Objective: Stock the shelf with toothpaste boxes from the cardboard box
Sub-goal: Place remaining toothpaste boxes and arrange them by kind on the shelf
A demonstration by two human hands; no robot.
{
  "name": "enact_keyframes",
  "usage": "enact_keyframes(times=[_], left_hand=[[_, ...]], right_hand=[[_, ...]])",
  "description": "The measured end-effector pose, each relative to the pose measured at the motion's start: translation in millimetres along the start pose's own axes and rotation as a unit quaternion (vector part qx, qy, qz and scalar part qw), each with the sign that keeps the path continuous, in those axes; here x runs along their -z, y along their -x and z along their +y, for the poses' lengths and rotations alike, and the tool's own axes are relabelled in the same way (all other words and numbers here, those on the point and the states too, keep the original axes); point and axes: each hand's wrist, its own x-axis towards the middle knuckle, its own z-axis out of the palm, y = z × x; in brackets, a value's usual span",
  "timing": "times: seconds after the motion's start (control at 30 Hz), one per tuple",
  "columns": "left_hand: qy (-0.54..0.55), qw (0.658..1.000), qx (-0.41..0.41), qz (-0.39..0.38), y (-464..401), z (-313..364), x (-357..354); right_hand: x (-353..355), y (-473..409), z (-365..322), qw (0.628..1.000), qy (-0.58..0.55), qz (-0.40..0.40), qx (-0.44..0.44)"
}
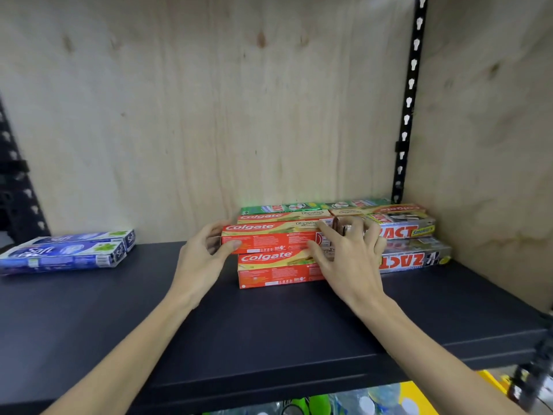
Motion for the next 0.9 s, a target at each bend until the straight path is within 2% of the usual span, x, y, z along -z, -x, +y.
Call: enact_keyframes(times=[0.13,0.23,0.4,0.57,0.9], left_hand=[[-0.001,1.000,0.013,0.018,6.2,4.5,5.6],[-0.015,1.000,0.000,0.021,11.2,11.7,1.1],[0.012,0.998,-0.062,0.030,8.2,49.0,-26.2],[-0.022,0.993,-0.111,0.018,-22.3,83.4,-59.1],[-0.082,0.991,-0.094,-0.040,-59.7,85.4,-122.1]], right_hand=[[1.9,3.9,-9.3,1.000,-0.004,-0.011,0.011],[5.4,-1.0,-5.0,0.997,-0.070,-0.003,-0.017],[16.1,-16.1,22.1,0.987,-0.139,0.025,-0.075],[25.6,-41.3,50.2,0.967,-0.206,0.075,-0.129],[20.1,-74.0,99.2,0.969,-0.180,0.086,-0.143]])
